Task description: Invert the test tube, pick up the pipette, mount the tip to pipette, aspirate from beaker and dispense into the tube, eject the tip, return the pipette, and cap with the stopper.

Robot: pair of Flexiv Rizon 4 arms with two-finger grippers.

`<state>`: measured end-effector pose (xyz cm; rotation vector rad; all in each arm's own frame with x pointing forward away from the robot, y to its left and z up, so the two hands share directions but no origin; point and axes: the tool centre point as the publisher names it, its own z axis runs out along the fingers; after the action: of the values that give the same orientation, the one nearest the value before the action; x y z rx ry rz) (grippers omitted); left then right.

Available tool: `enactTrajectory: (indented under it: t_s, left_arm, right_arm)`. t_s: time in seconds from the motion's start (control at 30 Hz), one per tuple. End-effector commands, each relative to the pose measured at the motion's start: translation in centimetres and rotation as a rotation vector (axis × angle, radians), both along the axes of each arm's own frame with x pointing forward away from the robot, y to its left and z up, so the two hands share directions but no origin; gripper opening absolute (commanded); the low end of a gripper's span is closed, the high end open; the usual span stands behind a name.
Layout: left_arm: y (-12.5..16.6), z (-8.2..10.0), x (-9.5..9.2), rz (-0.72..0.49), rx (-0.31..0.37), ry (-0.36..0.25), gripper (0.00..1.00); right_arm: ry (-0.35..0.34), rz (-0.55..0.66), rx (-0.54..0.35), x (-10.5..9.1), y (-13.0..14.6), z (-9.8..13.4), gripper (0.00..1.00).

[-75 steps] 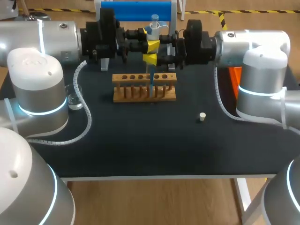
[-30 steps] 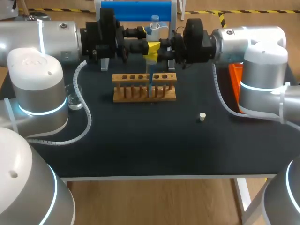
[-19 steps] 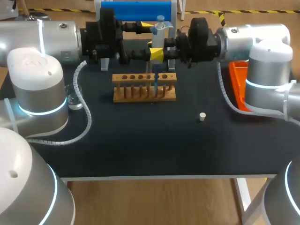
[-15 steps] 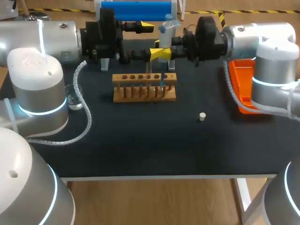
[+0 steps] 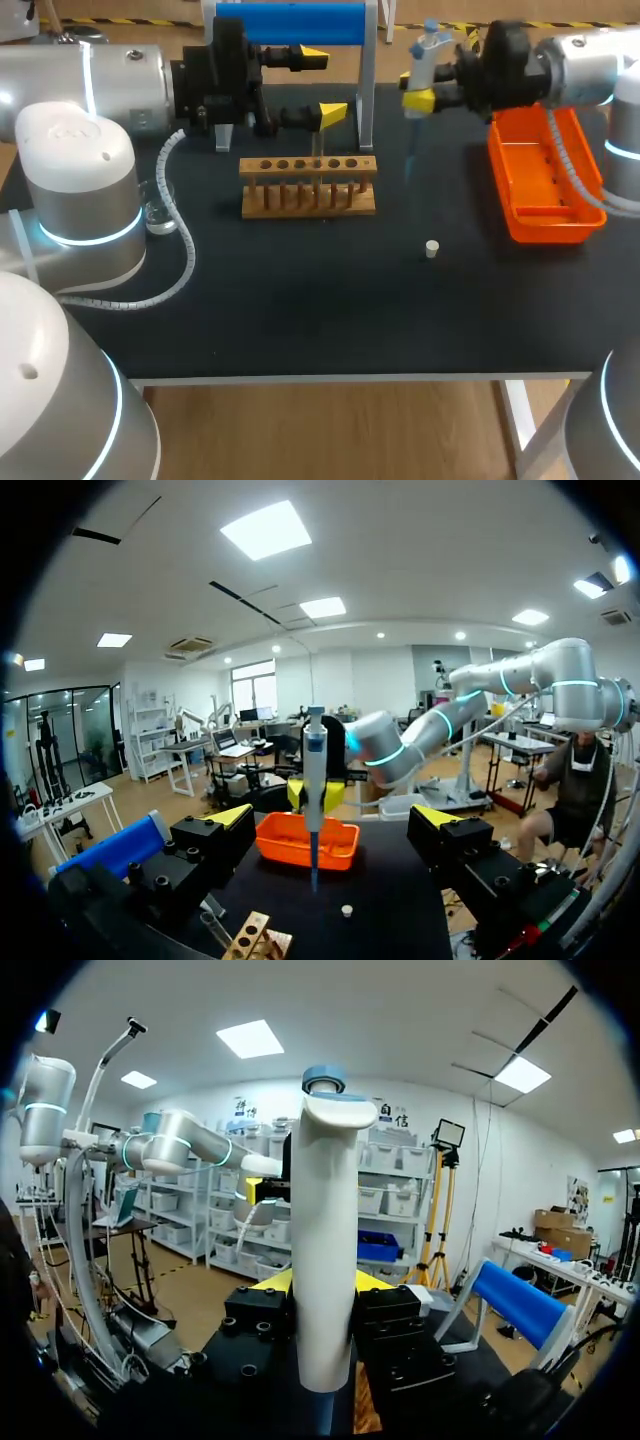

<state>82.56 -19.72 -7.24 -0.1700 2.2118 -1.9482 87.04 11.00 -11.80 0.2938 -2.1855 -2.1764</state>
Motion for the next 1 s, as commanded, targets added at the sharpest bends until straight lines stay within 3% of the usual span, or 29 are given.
enactTrajectory:
  t_s: [0.03, 0.77, 1.0]
  left_arm:
    - [0.1, -0.1, 0.0, -0.001, -0.002, -0.001, 1.0]
    - [0.1, -0.1, 0.0, -0.001, -0.002, -0.001, 1.0]
    - [0.1, -0.1, 0.0, -0.001, -0.002, -0.001, 1.0]
  right_arm:
    - [0.0, 0.001, -0.007, -0.2, -1.1, 0.3, 0.0]
    - [0.0, 0.001, -0.007, -0.2, -1.1, 0.3, 0.0]
    - [-0.011, -0.015, -0.017, 1.0, -4.9, 0.7, 0.0]
